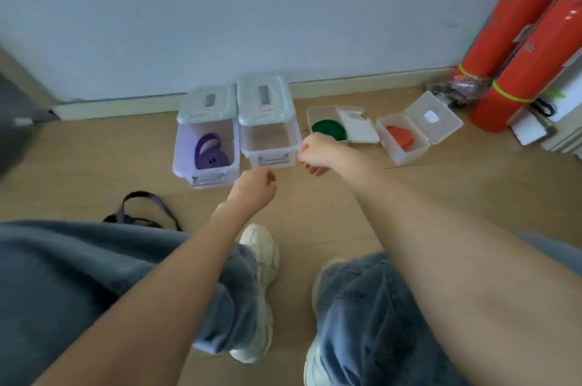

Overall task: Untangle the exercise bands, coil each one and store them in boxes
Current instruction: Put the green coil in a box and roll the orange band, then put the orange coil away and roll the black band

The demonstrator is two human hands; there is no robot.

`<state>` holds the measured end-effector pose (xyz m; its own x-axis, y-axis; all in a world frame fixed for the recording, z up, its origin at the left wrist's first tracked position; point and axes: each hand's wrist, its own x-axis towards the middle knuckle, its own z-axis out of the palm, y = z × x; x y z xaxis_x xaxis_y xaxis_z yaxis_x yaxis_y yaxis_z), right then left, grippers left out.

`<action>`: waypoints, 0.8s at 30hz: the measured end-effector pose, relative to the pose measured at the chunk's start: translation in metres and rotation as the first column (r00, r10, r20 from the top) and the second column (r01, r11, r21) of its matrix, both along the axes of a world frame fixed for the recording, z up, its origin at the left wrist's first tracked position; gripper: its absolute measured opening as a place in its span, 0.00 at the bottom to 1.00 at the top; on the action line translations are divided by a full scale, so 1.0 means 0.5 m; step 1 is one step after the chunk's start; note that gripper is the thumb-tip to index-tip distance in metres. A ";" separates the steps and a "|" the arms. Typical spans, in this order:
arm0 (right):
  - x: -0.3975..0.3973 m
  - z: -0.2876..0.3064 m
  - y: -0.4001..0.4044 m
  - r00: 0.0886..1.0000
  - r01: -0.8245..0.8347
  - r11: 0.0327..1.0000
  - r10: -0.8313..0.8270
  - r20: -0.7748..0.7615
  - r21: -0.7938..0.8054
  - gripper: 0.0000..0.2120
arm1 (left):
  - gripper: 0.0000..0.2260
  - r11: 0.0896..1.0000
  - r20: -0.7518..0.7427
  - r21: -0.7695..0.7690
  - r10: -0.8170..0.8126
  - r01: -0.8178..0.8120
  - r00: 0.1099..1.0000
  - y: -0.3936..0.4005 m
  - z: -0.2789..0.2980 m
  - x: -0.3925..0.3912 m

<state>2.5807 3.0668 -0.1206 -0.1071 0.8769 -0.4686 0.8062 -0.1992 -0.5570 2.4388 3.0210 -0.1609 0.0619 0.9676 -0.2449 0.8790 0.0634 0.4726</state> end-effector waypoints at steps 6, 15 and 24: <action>-0.214 -0.105 -0.073 0.972 -0.208 0.977 0.203 -0.120 -0.037 0.12 | 0.13 0.948 -0.052 -0.055 0.311 -0.314 0.949 -0.142 -0.099 -0.213; -0.435 -0.346 -0.103 0.888 -0.459 0.860 0.449 -0.098 -0.223 0.19 | 0.29 0.900 -0.331 -0.282 0.234 -0.333 0.914 -0.190 -0.330 -0.464; -0.422 -0.403 -0.124 0.931 -0.356 0.854 0.291 -0.220 -0.379 0.29 | 0.12 0.909 0.009 -0.403 0.123 -0.109 0.992 -0.128 -0.325 -0.449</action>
<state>2.3697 3.0049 -0.3222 -0.4486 0.5158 -0.7299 0.7784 -0.1757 -0.6026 2.2141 2.9569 -0.3235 -0.0304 0.7894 -0.6131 0.8381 0.3544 0.4147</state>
